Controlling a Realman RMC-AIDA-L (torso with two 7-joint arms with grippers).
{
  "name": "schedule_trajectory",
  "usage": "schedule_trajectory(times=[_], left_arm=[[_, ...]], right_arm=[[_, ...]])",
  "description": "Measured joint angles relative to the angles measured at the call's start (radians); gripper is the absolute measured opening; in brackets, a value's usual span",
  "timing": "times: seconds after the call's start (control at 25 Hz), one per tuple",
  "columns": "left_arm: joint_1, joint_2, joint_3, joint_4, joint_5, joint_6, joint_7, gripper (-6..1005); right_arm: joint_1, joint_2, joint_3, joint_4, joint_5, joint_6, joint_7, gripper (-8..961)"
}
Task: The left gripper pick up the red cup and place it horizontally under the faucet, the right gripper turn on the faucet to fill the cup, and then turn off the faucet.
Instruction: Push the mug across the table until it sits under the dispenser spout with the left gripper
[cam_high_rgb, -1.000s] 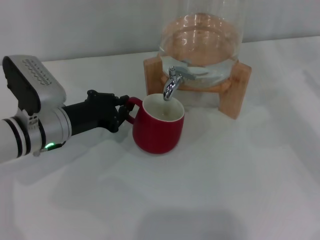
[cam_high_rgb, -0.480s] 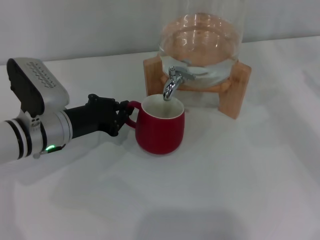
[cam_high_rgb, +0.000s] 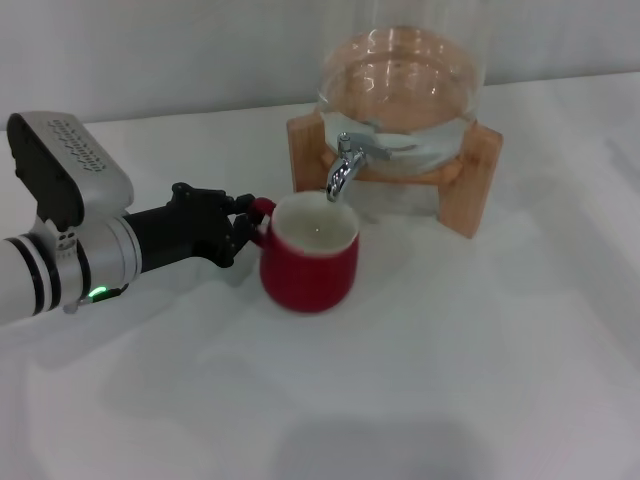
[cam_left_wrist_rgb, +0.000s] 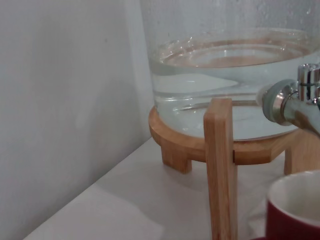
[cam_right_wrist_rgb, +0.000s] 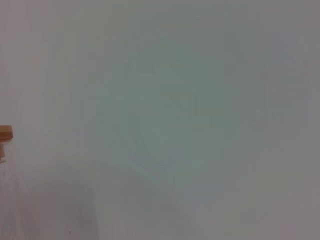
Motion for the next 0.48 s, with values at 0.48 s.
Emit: schedule_trajectory(times=[0.48], left_arm=[[0.0, 0.0, 0.001, 0.0, -0.013, 0.013, 0.004, 169]], right_arm=[[0.002, 0.0, 0.0, -0.002, 0.001, -0.001, -0.001, 631]])
